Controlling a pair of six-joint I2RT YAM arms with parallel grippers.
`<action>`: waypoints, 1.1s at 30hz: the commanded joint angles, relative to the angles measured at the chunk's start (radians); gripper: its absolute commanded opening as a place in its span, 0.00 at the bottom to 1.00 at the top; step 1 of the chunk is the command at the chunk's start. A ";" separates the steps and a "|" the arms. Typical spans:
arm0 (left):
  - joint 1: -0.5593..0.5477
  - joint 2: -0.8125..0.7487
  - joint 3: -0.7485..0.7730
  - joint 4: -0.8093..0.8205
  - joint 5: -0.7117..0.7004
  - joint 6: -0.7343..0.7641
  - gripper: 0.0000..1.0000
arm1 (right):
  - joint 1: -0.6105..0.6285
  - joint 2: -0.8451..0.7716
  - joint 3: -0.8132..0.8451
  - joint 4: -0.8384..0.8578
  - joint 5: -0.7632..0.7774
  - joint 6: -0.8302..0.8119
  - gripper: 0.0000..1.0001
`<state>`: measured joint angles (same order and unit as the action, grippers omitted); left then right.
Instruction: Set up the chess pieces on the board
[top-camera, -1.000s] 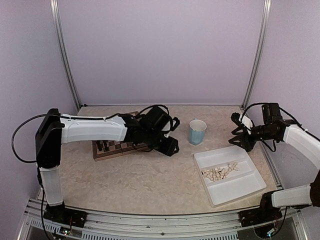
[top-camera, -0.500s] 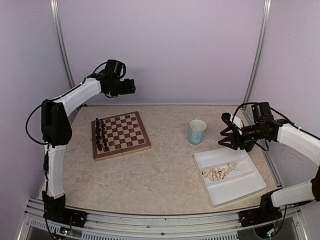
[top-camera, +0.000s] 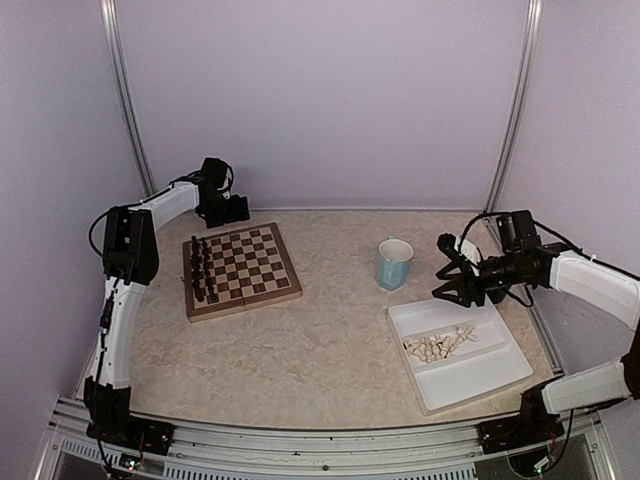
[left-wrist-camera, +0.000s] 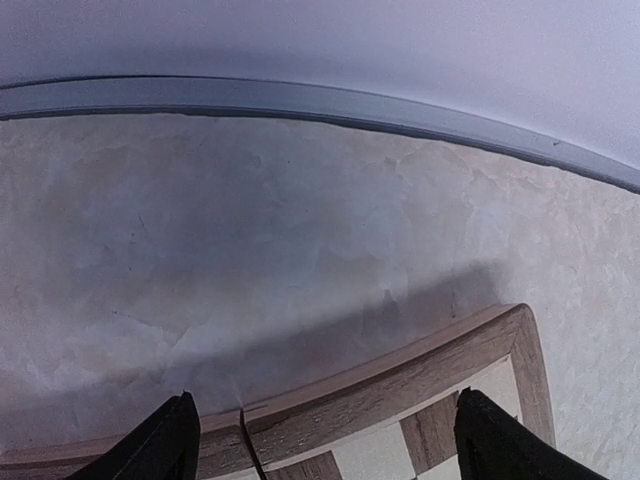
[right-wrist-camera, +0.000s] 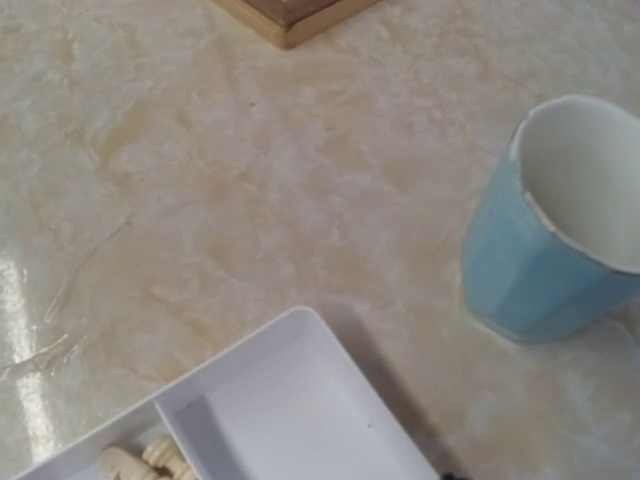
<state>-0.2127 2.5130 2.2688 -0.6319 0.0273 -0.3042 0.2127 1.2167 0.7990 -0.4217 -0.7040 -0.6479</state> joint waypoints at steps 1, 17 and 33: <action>0.029 0.024 0.069 0.007 0.067 0.029 0.87 | 0.027 0.035 -0.006 0.004 0.019 0.003 0.50; 0.061 0.112 0.109 -0.095 0.192 0.095 0.86 | 0.106 0.096 0.000 0.012 0.089 -0.014 0.50; -0.051 -0.059 -0.239 -0.137 0.259 0.162 0.71 | 0.138 0.106 -0.007 0.016 0.138 -0.029 0.50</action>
<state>-0.1844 2.4928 2.1345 -0.6544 0.2508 -0.1509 0.3302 1.3205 0.7990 -0.4187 -0.5804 -0.6651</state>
